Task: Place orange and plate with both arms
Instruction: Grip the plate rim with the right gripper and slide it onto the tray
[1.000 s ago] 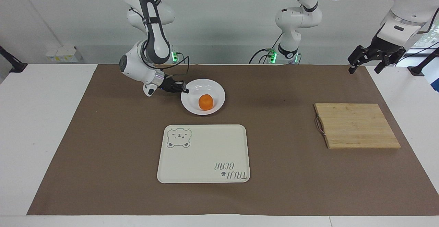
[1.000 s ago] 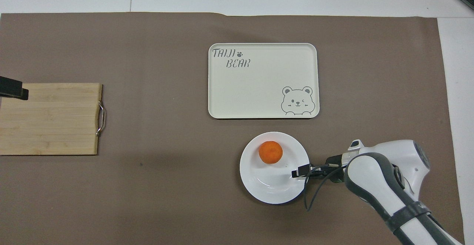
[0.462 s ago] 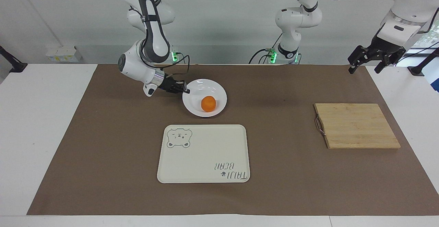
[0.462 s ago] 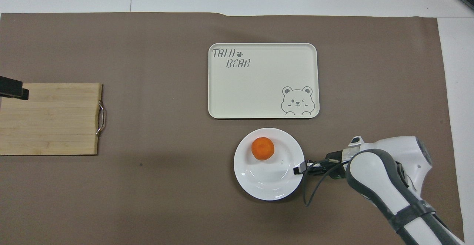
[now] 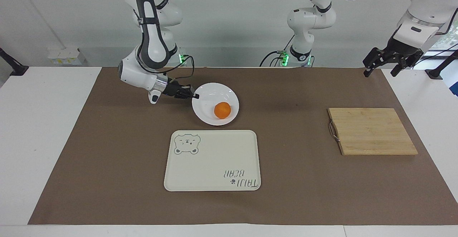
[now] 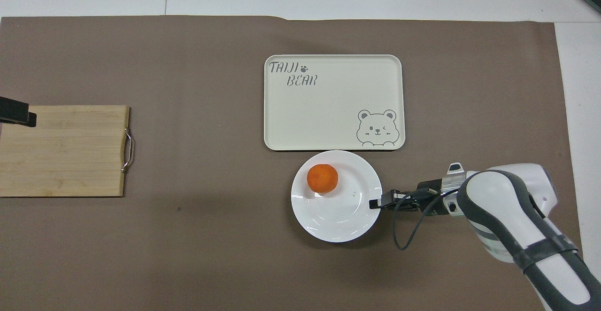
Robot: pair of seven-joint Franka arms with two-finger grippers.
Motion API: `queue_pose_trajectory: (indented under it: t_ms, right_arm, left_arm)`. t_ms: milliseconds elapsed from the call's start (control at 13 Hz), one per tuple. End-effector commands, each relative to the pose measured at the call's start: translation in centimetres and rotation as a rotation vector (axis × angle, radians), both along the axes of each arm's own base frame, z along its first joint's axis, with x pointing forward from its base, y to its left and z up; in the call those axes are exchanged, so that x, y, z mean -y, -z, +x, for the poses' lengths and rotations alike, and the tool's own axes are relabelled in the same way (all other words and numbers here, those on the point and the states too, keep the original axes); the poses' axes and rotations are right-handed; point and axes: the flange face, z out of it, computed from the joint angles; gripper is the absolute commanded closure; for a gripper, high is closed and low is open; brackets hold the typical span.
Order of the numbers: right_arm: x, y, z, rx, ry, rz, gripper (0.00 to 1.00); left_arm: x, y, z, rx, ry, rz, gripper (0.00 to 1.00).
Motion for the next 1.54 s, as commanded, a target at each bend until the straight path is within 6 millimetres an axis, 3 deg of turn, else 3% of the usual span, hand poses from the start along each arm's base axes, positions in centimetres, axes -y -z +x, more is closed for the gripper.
queue_pose_trajectory:
  t_ms: [0, 308, 692, 769, 846, 1077, 1308, 1462]
  right_arm:
    - [-0.2, -0.6, 1.4, 0.038, 0.024, 0.083, 1.00]
    - [-0.6, -1.6, 4.6, 0.079, 0.038, 0.105, 1.00]
    - [0.0, -3.6, 11.6, 0.114, 0.096, 0.081, 1.00]
    - [0.9, -3.5, 13.3, 0.128, 0.114, 0.079, 1.00]
    - [1.7, -3.2, 15.2, 0.141, 0.128, 0.076, 1.00]
    - [1.4, -2.4, 19.3, 0.155, 0.157, 0.082, 1.00]
    - [1.1, 0.1, 21.3, 0.155, 0.176, 0.054, 1.00]
    - [0.3, 0.7, 21.3, 0.157, 0.183, 0.047, 1.00]
  left_arm:
    - [0.1, -0.2, -0.9, -0.003, -0.008, 0.015, 0.00]
    - [0.1, -0.1, -0.8, -0.005, -0.008, 0.015, 0.00]
    - [0.1, -0.2, -0.9, -0.003, -0.008, 0.015, 0.00]
    - [0.1, -0.1, -0.8, -0.005, -0.008, 0.015, 0.00]
    - [0.1, -0.2, -0.9, -0.003, -0.008, 0.015, 0.00]
    - [0.1, -0.1, -0.8, -0.005, -0.008, 0.015, 0.00]
    - [0.1, -0.1, -0.8, -0.005, -0.007, 0.015, 0.00]
    - [0.1, -0.1, -0.8, -0.005, -0.008, 0.015, 0.00]
